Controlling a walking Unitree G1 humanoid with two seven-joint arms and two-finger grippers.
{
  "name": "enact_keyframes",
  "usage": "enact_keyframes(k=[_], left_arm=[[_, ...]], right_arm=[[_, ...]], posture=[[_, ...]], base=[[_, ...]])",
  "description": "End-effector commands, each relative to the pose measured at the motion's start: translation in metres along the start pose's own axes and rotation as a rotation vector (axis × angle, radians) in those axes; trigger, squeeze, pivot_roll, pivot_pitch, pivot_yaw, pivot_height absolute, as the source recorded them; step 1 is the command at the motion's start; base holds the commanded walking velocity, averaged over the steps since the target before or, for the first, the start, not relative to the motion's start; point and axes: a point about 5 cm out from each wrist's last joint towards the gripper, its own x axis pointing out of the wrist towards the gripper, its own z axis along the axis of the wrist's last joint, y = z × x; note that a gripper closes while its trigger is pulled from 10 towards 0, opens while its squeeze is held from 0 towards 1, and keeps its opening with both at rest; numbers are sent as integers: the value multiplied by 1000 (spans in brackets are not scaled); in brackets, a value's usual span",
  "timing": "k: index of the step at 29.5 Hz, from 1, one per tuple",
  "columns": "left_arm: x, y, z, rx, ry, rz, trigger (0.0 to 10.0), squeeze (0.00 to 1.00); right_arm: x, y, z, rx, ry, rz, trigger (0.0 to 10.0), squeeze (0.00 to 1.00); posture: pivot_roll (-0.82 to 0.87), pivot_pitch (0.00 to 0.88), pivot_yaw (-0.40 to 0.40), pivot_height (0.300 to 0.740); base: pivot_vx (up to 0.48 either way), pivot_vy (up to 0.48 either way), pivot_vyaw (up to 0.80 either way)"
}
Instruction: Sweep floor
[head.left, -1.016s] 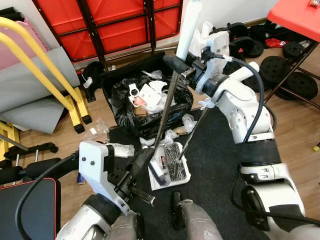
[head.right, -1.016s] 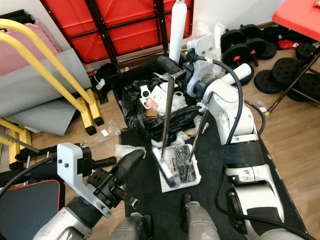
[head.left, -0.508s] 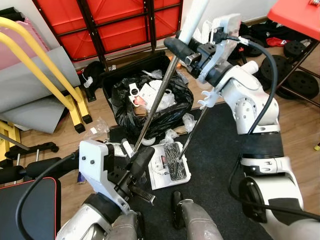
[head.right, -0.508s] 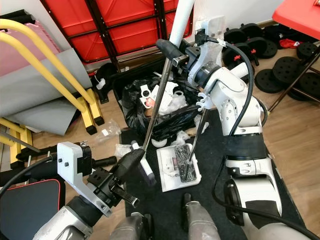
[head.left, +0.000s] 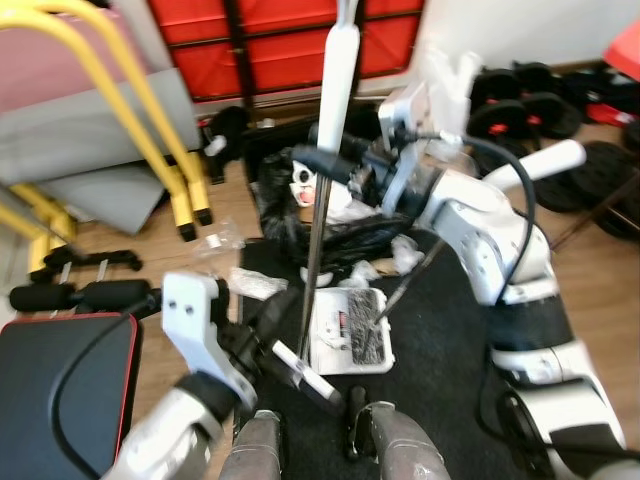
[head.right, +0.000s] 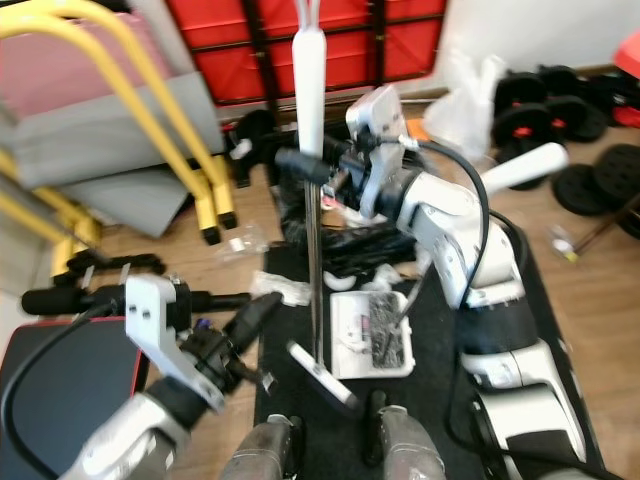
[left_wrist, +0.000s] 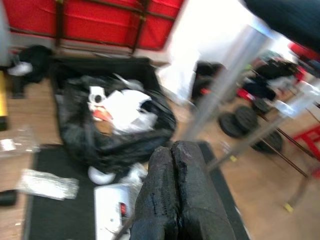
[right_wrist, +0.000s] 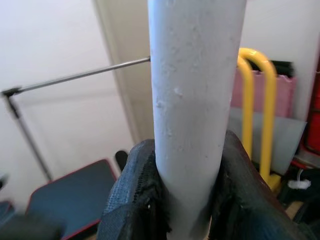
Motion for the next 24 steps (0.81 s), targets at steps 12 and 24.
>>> enact_keyframes(k=[12, 24], left_arm=[[11, 25, -3, 46, -21, 85, 10000, 0], [21, 35, -14, 81, 16, 79, 10000, 0]], right_arm=[[-13, 30, -12, 4, 26, 178, 10000, 0], [-24, 33, -23, 7, 91, 238, 10000, 0]], posture=[[-62, 45, 34, 740], [-64, 0, 46, 740]], base=[[80, 0, 739], [0, 0, 731]])
